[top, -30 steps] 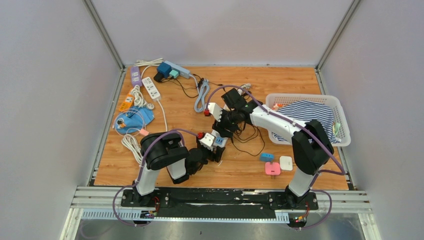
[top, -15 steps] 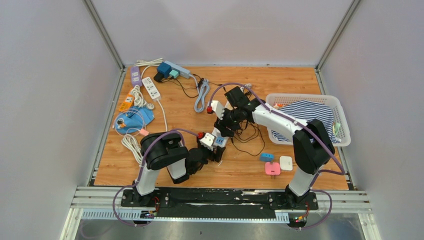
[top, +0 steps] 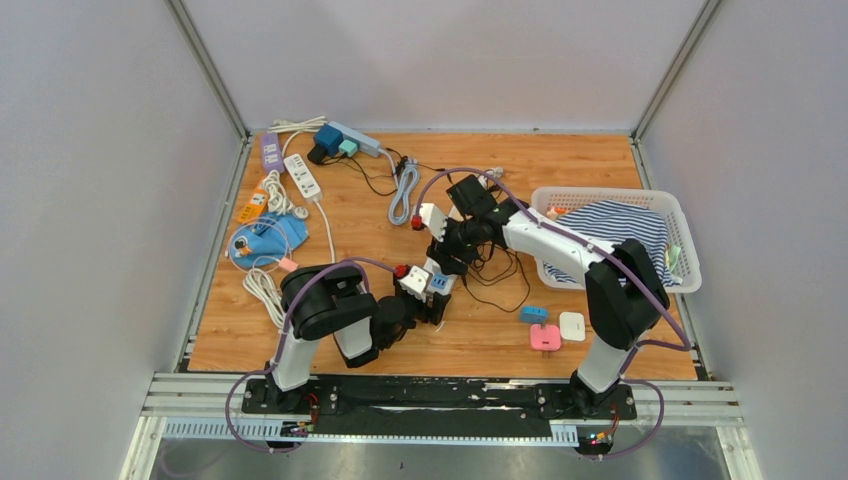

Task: Pull the plug off the socket
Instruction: Remove the plug from the socket.

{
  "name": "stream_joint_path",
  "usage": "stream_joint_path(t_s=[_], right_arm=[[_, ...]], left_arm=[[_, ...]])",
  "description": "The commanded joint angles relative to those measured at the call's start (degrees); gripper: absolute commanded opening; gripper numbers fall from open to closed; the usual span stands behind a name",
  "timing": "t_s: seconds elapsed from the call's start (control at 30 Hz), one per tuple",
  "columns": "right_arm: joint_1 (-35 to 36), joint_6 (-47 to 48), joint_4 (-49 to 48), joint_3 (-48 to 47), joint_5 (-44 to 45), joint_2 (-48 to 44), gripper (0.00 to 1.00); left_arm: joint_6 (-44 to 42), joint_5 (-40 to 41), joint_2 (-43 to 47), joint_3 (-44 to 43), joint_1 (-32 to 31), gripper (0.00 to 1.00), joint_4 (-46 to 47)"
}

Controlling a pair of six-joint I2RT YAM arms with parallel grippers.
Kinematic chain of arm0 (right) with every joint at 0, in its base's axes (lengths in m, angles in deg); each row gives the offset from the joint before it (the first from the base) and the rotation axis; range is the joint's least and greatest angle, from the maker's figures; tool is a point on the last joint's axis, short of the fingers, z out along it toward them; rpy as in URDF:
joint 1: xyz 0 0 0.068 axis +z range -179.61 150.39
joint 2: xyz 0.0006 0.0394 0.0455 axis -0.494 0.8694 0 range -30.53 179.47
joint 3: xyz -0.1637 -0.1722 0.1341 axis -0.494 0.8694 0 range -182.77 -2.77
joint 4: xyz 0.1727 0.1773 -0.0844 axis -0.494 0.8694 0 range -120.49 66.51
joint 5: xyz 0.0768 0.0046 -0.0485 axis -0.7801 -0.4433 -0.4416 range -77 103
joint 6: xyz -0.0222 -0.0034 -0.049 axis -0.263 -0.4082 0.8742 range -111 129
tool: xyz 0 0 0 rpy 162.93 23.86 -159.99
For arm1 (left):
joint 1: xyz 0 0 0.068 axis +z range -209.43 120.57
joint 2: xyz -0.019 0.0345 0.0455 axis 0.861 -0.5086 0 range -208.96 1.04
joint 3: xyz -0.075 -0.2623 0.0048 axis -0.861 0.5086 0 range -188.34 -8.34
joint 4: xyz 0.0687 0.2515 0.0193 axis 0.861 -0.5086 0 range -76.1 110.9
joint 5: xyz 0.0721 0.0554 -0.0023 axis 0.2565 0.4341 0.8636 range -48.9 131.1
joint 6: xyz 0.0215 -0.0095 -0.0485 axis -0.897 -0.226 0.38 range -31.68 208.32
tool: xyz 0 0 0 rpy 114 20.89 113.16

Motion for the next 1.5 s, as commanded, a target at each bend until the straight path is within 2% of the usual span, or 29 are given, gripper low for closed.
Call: stream_joint_path(t_s=[0.0, 0.4, 0.73, 1.07, 1.2, 1.47], right_arm=[[5.3, 0.4, 10.1, 0.2, -10.6, -1.5, 0.00], [-2.6, -2.2, 8.2, 0.7, -5.1, -3.5, 0.00], [-0.3, -0.8, 9.4, 0.9, -11.8, -3.9, 0.00], [7.5, -0.4, 9.6, 0.2, -6.9, -1.7, 0.00], [6.7, -0.3, 9.6, 0.0, -4.1, -2.5, 0.00], [-0.1, -1.0, 9.2, 0.5, -4.4, -4.1, 0.00]], left_arm=[[0.2, 2.4, -1.2, -0.1, 1.0, 0.00, 0.9], [0.4, 2.1, -1.0, 0.1, 1.0, 0.00, 0.8], [0.2, 2.1, -1.3, -0.1, 1.1, 0.00, 0.8], [0.0, 2.5, -1.5, -0.3, 1.0, 0.00, 0.8], [0.0, 2.4, -1.5, -0.3, 1.0, 0.00, 0.8], [0.2, 2.2, -1.4, -0.2, 1.0, 0.00, 0.7]])
